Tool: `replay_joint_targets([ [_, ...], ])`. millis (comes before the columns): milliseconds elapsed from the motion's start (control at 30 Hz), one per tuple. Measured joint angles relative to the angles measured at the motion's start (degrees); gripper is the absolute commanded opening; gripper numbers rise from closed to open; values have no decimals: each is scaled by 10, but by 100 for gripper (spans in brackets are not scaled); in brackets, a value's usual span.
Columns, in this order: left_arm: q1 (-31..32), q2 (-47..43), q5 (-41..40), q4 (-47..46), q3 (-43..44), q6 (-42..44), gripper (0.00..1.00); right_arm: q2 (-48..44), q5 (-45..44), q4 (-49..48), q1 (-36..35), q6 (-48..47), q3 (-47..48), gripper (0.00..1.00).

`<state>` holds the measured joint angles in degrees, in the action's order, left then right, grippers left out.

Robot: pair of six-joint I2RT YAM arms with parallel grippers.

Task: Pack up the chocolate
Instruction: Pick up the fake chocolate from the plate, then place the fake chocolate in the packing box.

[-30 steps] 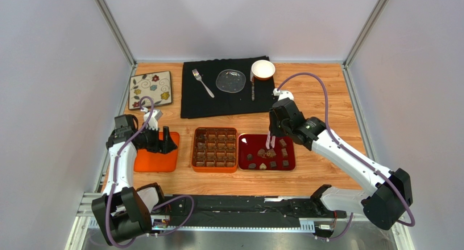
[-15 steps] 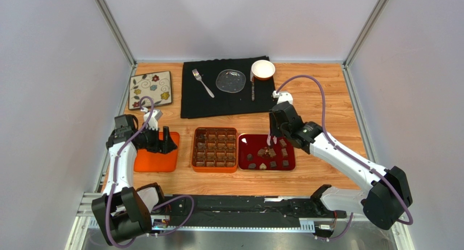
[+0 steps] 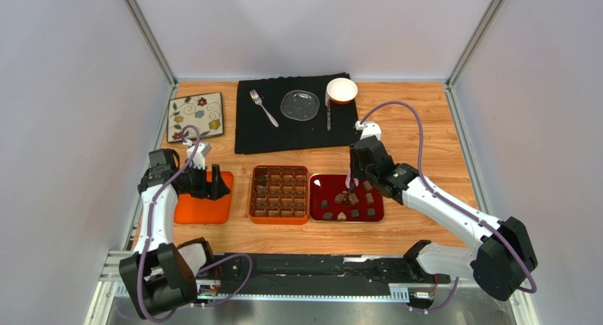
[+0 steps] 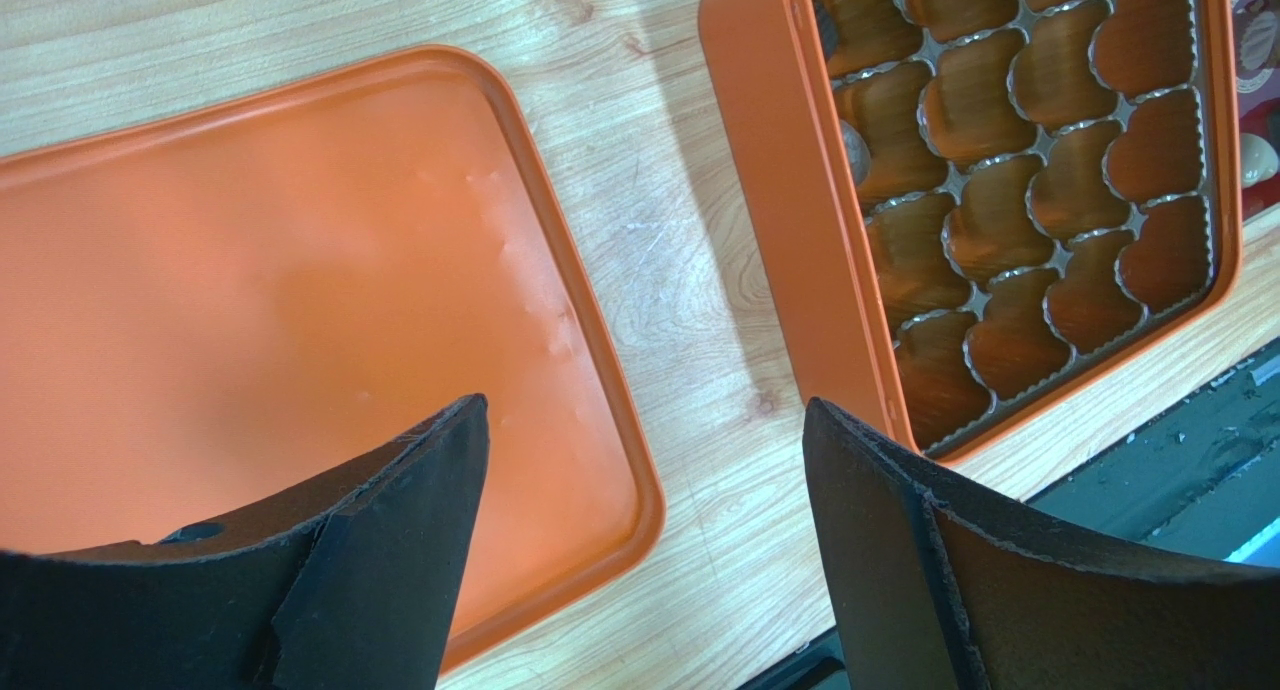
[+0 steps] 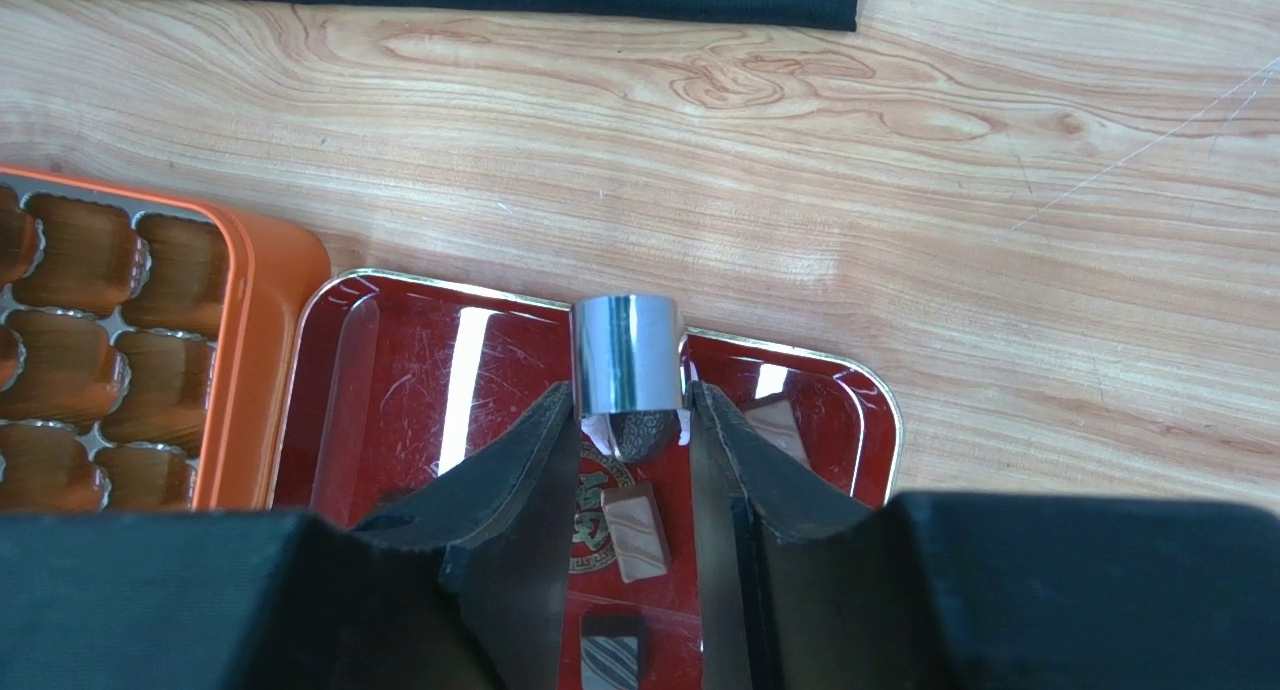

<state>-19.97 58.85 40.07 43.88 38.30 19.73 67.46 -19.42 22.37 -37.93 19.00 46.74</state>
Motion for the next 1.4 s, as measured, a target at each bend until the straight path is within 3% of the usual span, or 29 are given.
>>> replay_joint_targets([
  [200, 0, 0, 0, 0, 0, 0, 84, -1, 0, -7, 0, 1, -9, 33],
  [467, 0, 0, 0, 0, 0, 1, 84, -12, 2, -19, 0, 7, -24, 20],
  [633, 0, 0, 0, 0, 0, 1, 84, -43, 4, -19, -5, 5, -28, 18],
  [933, 0, 0, 0, 0, 0, 1, 84, -99, 2, -64, -74, -25, -17, 18],
  [1233, 0, 0, 1, 0, 0, 0, 84, -23, -7, -127, -183, -59, 66, 18],
  [1400, 0, -1, 1, 0, 0, 0, 84, 43, -4, -164, -209, -69, 112, 18],
])
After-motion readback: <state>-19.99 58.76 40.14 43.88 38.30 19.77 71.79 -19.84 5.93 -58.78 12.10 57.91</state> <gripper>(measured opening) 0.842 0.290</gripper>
